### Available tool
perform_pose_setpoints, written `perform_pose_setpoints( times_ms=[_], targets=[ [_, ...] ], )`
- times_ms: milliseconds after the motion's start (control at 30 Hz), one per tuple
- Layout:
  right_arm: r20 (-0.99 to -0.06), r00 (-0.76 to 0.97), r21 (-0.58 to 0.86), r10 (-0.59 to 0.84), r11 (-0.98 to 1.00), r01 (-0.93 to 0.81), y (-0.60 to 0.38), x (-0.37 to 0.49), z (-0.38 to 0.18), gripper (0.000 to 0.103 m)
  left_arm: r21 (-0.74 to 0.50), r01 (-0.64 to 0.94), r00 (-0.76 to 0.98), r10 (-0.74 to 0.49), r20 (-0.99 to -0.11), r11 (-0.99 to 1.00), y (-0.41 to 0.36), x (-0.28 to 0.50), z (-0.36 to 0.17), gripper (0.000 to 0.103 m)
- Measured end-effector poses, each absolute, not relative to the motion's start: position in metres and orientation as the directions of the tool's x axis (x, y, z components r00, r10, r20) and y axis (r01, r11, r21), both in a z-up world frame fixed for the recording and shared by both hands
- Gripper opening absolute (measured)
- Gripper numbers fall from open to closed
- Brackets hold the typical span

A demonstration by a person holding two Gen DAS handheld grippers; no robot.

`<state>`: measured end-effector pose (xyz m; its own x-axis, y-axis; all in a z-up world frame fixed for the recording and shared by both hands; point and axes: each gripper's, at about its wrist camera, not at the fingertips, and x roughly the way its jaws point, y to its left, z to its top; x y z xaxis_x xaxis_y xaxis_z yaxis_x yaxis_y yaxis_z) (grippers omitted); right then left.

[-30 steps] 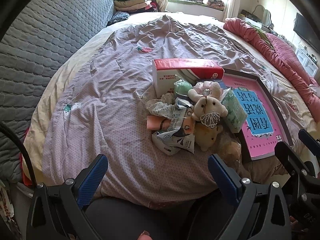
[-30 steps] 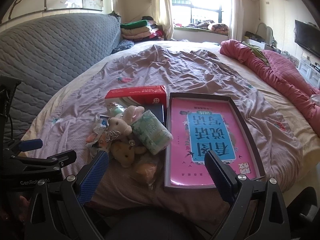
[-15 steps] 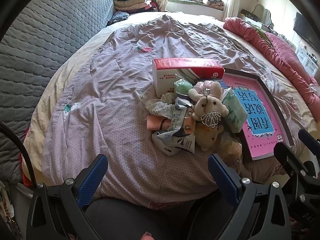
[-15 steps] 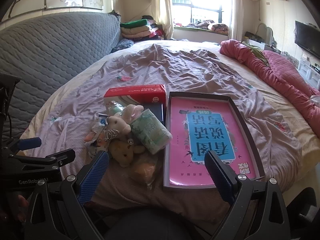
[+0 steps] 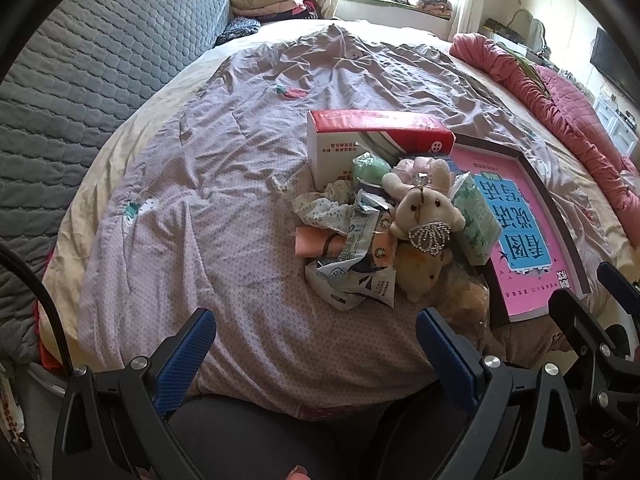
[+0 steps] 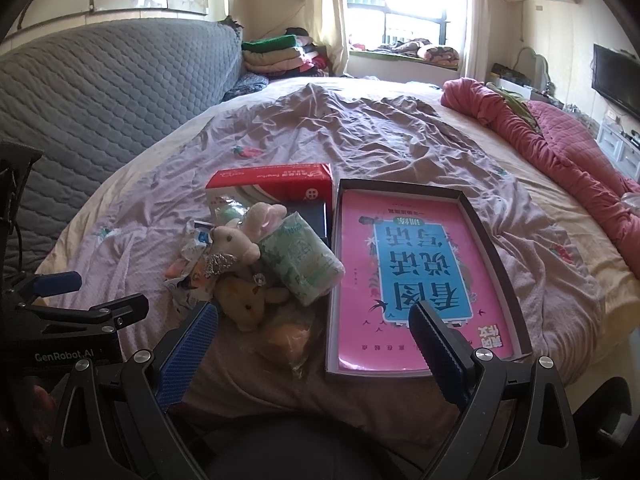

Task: Organize soft objects

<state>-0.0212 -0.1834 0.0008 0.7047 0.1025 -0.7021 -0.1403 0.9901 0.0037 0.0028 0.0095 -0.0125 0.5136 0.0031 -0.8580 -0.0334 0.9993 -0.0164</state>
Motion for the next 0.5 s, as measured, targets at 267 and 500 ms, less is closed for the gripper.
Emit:
perform_pose_setpoints(
  times_ms=[267, 500],
  targets=[
    [-0.712, 0.695, -0.004, 0.102, 0.989, -0.149, -0.183, -0.016, -0.007, 0.097, -0.063, -0.045, 0.486, -0.033, -0.873, 0.997, 0.017, 0.011, -0.023, 0.101],
    [-0.720, 0.688, -0.006, 0.097, 0.989, -0.146, -0.185, -0.008, -0.015, 0.097, -0.131, -0.045, 0.453, -0.097, -0.886, 0.990, 0.020, 0.023, -0.038, 0.101]
  ],
)
